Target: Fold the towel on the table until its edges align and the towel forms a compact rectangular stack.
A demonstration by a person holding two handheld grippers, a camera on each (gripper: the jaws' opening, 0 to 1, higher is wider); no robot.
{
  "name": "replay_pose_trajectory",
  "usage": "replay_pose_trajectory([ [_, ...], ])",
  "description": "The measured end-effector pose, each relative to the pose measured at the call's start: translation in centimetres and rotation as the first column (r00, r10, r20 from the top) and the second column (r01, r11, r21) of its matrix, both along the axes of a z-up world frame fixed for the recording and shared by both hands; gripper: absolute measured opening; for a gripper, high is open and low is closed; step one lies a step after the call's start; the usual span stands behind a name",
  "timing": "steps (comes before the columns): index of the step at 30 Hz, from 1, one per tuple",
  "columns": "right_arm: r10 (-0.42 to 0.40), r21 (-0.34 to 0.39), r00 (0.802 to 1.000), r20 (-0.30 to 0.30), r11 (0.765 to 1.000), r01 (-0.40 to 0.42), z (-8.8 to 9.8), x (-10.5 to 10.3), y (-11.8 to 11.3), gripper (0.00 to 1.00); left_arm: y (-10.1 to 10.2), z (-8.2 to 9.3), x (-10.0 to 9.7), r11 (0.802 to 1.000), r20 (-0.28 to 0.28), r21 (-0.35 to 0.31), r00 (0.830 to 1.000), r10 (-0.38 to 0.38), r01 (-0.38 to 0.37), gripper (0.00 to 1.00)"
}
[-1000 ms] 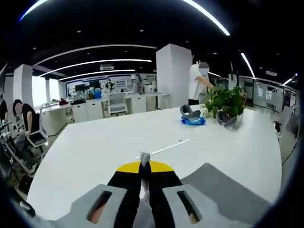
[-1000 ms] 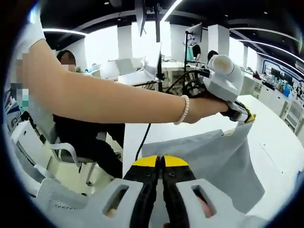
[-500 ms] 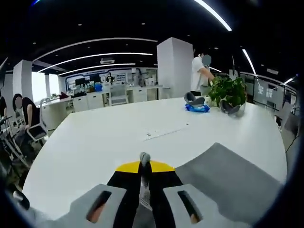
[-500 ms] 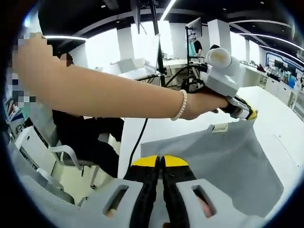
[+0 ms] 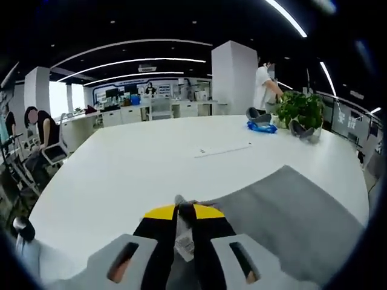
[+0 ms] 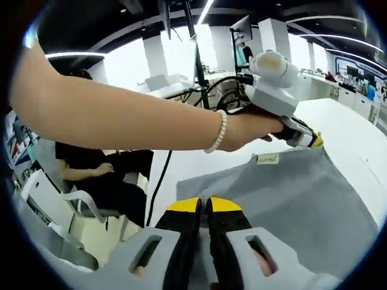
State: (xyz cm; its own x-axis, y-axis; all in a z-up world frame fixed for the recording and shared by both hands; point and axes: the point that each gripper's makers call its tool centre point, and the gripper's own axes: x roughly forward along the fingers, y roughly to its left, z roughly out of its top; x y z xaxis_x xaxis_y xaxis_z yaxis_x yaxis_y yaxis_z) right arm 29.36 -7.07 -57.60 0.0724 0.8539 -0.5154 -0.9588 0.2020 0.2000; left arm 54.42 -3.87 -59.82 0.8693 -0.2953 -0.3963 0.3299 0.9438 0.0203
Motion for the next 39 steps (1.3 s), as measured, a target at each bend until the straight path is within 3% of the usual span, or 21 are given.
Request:
replay_pose_trajectory([
  [1,-0.006,-0.001,1.000,-0.015,1.000,0.006,0.0,0.0,-0.1,0.07,0.2,0.1,-0.1,1.000,0.000,-0.005,1.000,0.008,-0.008,0.11],
  [5,-0.009,-0.004,1.000,0.023,1.000,0.009,0.4,0.6,-0.6,0.10,1.0,0.7,-0.7,0.996,0.001,-0.064,0.998,0.056,-0.055,0.16],
  [10,-0.058,-0.014,0.996,0.061,0.998,0.059,1.2,3.3,-3.0,0.08,1.5,2.2,-3.5,0.994,0.026,-0.076,0.996,0.084,-0.082,0.17],
  [17,-0.201,-0.114,0.965,0.168,0.968,0.222,0.1,10.8,-10.6,0.01,1.3,1.9,-10.9,0.978,-0.009,-0.117,0.985,0.170,-0.170,0.17],
  [22,-0.346,-0.146,0.921,0.181,0.916,0.373,-0.8,15.4,-15.7,0.00,0.5,-0.1,-17.1,0.952,-0.092,-0.112,0.957,0.274,-0.283,0.17],
  [26,-0.381,-0.185,0.894,0.235,0.886,0.426,-1.7,18.4,-18.0,0.00,-0.5,-1.7,-20.6,0.951,-0.134,-0.060,0.946,0.294,-0.304,0.17],
  [28,-0.387,-0.196,0.890,0.242,0.879,0.435,-2.4,19.4,-18.5,0.00,-1.4,-3.3,-22.4,0.950,-0.200,-0.034,0.934,0.296,-0.309,0.17],
  [30,-0.414,-0.222,0.877,0.244,0.856,0.466,-3.5,20.6,-19.4,0.00,-2.1,-3.6,-23.1,0.953,-0.210,-0.017,0.933,0.294,-0.304,0.17],
  [35,-0.418,-0.312,0.871,0.258,0.818,0.484,-6.6,22.1,-21.2,0.00,-3.1,-5.2,-24.3,0.952,-0.279,0.031,0.912,0.302,-0.305,0.16],
  [36,-0.411,-0.331,0.874,0.259,0.813,0.480,-7.2,22.2,-21.6,0.00,-3.5,-5.3,-24.3,0.950,-0.273,0.031,0.912,0.306,-0.310,0.17],
  [37,-0.403,-0.339,0.877,0.261,0.813,0.474,-7.5,22.3,-21.8,0.00,-3.1,-4.9,-24.1,0.950,-0.221,0.082,0.924,0.312,-0.301,0.16],
  [38,-0.401,-0.350,0.876,0.269,0.806,0.476,-7.9,22.6,-22.3,0.00,-3.1,-5.1,-24.2,0.953,-0.211,0.132,0.932,0.294,-0.271,0.16],
  [39,-0.402,-0.357,0.875,0.269,0.803,0.478,-8.2,22.7,-22.5,0.00,-3.3,-5.1,-24.2,0.952,-0.217,0.110,0.928,0.302,-0.284,0.16],
])
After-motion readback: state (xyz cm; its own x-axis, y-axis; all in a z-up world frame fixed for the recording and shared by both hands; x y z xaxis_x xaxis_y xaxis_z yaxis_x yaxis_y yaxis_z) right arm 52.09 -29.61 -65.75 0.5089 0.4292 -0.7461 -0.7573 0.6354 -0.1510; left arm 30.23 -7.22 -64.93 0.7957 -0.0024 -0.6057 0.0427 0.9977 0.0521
